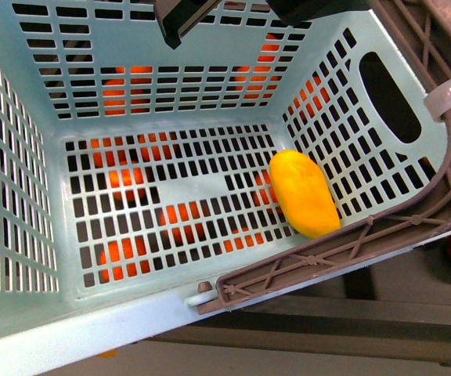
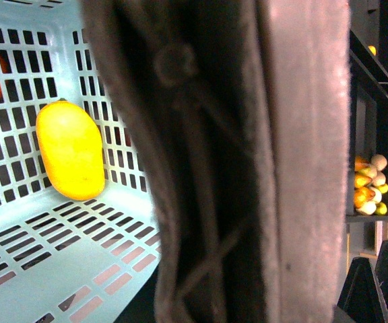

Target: Pick mango and avocado into basket

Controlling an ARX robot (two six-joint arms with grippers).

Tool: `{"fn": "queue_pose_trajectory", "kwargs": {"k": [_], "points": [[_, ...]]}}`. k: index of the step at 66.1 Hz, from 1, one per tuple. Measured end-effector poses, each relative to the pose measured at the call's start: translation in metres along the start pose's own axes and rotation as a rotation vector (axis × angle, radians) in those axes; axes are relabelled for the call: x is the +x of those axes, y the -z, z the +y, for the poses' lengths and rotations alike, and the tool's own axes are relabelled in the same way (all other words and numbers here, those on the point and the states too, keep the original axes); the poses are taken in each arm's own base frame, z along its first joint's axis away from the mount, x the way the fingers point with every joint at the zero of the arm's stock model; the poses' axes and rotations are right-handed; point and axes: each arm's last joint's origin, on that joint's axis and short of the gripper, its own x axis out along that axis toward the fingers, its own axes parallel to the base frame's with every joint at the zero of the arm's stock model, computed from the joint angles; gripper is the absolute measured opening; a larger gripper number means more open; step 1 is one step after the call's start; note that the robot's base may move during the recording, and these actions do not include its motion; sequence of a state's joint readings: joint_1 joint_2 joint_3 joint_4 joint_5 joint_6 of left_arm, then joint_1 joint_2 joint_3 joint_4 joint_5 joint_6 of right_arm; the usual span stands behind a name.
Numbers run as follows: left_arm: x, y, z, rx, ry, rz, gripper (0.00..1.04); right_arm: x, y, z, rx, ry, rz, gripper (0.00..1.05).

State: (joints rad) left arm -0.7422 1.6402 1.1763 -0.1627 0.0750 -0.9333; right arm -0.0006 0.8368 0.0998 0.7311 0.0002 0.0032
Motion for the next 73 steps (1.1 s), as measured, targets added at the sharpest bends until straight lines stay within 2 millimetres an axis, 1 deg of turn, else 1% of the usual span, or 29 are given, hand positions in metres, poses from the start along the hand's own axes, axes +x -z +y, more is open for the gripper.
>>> {"fn": "queue_pose_trajectory", "kwargs": {"k": [73], "points": [[0.0, 0.0, -0.0002, -0.003, 0.002, 0.002, 0.14, 0.0, 0.0002, 0.0, 0.0, 0.0, 0.001, 0.96]]}}
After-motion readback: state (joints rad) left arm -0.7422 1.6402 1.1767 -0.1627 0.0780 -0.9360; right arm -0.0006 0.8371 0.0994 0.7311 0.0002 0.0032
